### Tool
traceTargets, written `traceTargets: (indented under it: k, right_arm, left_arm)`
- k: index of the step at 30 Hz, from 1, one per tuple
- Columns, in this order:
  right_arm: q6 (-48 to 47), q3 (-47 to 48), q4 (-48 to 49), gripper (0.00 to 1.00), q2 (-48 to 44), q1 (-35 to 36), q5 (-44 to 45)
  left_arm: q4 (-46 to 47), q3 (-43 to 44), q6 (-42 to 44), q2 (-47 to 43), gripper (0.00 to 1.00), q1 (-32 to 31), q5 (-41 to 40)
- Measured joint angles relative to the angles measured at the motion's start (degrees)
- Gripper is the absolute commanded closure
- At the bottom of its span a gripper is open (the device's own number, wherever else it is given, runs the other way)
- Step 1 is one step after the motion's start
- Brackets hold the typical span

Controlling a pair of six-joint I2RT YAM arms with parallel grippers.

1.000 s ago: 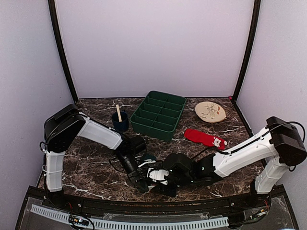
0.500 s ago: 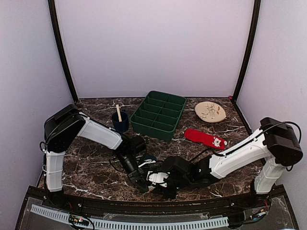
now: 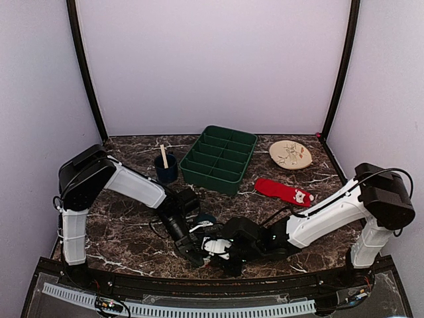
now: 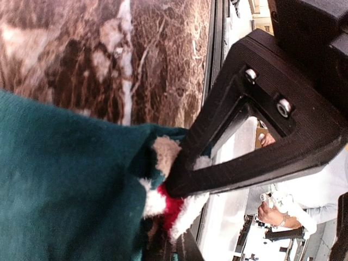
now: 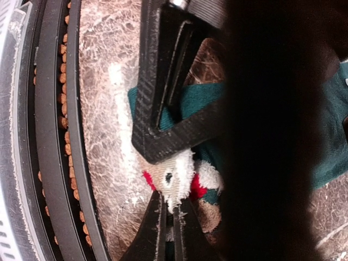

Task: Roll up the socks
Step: Roll the sock at the center of the board.

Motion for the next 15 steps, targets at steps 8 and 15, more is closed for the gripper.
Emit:
traceTargets:
  k: [8,15]
  right_arm:
    - [0.66,0.00,0.31,1.00,0.20,-0.31,-1.38]
    - [1.90,0.00,0.70,1.00,0.48,-0.79,-2.43]
  left_arm:
    - [8.57,-6.25,-7.58,-5.73,0.77,0.48,-2.84]
    - [17.84,-11.21,-16.04,-9.86,0.73,0.96,-5.88]
